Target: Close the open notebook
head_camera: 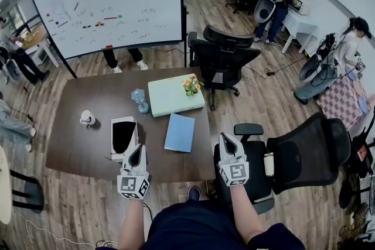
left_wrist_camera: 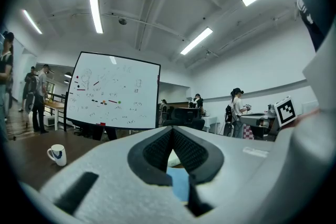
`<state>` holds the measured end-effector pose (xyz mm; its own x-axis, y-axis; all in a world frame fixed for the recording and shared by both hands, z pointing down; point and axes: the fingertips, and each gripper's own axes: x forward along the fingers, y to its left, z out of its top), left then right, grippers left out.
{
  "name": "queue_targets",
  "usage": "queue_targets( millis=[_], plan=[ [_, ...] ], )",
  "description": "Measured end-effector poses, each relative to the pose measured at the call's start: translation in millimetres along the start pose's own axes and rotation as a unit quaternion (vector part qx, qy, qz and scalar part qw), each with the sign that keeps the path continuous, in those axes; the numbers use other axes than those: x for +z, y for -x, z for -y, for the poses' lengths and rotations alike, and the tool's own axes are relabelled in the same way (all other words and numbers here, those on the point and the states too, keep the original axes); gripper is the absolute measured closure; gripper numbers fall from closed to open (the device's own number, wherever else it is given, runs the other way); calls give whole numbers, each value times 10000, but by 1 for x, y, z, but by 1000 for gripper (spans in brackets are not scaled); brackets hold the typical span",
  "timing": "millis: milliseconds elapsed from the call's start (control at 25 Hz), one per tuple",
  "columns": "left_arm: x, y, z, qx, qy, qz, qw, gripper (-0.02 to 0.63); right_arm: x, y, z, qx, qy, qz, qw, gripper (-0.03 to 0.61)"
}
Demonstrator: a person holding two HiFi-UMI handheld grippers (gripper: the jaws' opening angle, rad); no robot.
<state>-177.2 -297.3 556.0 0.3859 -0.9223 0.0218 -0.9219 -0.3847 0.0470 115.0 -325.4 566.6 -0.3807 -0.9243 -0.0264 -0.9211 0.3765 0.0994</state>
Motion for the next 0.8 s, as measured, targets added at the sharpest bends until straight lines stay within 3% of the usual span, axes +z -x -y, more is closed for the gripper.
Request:
queue_targets(
  millis=[800],
  plan=[
    [-4,3,1,-105,61,-42,9999,618,18,3,-11,105,118,94,9998,574]
  ],
)
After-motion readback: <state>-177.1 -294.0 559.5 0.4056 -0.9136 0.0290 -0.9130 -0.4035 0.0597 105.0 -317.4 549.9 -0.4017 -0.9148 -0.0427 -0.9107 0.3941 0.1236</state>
